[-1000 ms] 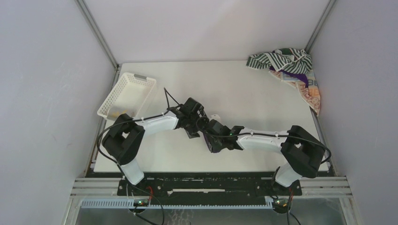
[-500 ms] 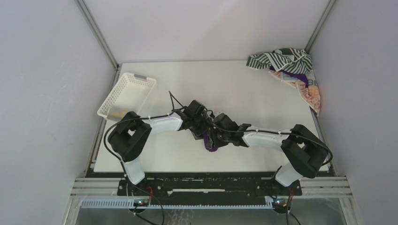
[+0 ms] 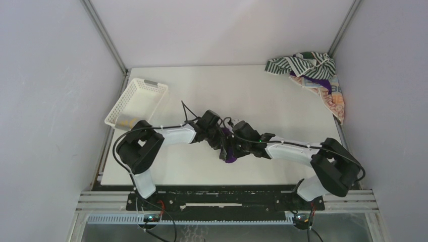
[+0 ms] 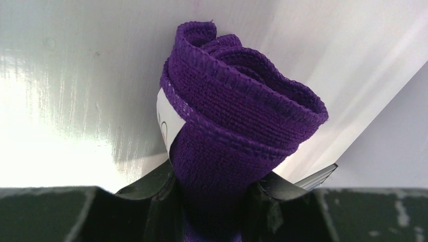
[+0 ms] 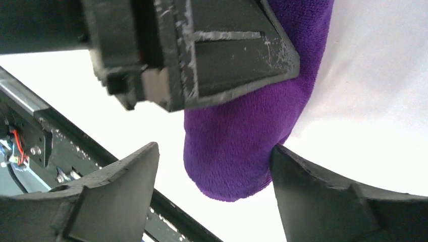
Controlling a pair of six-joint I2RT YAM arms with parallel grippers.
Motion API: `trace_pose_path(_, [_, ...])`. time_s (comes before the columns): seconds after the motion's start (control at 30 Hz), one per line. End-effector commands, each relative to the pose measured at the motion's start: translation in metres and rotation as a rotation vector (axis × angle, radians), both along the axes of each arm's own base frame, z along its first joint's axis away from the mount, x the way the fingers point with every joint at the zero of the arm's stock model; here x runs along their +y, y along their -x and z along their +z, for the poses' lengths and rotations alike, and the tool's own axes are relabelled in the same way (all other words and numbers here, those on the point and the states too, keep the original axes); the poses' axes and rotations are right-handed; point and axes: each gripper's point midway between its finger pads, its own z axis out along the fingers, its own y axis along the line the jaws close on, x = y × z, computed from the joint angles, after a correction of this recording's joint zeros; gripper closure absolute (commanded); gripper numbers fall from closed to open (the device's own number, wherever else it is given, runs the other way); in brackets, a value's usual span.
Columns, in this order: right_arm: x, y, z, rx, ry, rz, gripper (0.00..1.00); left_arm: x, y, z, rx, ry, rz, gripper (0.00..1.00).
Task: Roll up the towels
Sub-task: Pick up the towel at the center of the board, then place the towel in the bin.
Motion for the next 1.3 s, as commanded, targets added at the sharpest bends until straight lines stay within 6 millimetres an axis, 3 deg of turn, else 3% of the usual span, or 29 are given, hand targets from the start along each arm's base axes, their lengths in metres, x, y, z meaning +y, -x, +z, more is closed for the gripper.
trace_pose_path(0.0, [-0.003, -0.010, 0.047, -0.129, -0.064, 0.008, 0.17, 0.017, 0.012, -0.003, 0.019, -0.034, 0.011, 0.83])
trace_pose_path(0.17, [-0.021, -0.019, 0.102, -0.278, -0.118, -0.005, 0.08, 0.033, -0.010, 0.031, -0.059, 0.014, 0.064, 0.83])
trace_pose_path(0.33, [-0.057, -0.029, 0.141, -0.405, -0.135, -0.068, 0.03, 0.050, -0.034, 0.073, -0.143, 0.045, 0.107, 0.82])
trace_pose_path(0.47, [-0.091, -0.036, 0.164, -0.516, -0.101, -0.145, 0.00, 0.076, -0.055, 0.102, -0.190, 0.068, 0.165, 0.82])
trace_pose_path(0.67, [-0.125, -0.046, 0.171, -0.588, -0.035, -0.230, 0.00, 0.134, -0.095, 0.149, -0.277, 0.071, 0.283, 0.81])
trace_pose_path(0.87, [-0.135, -0.054, 0.160, -0.589, 0.019, -0.262, 0.00, 0.205, -0.134, 0.194, -0.370, 0.041, 0.427, 0.80])
trace_pose_path(1.13, [-0.136, -0.061, 0.153, -0.584, 0.038, -0.252, 0.00, 0.310, -0.190, 0.233, -0.459, 0.012, 0.628, 0.78])
trace_pose_path(1.27, [-0.138, -0.063, 0.147, -0.559, 0.039, -0.250, 0.00, 0.349, -0.221, 0.230, -0.452, -0.019, 0.679, 0.77])
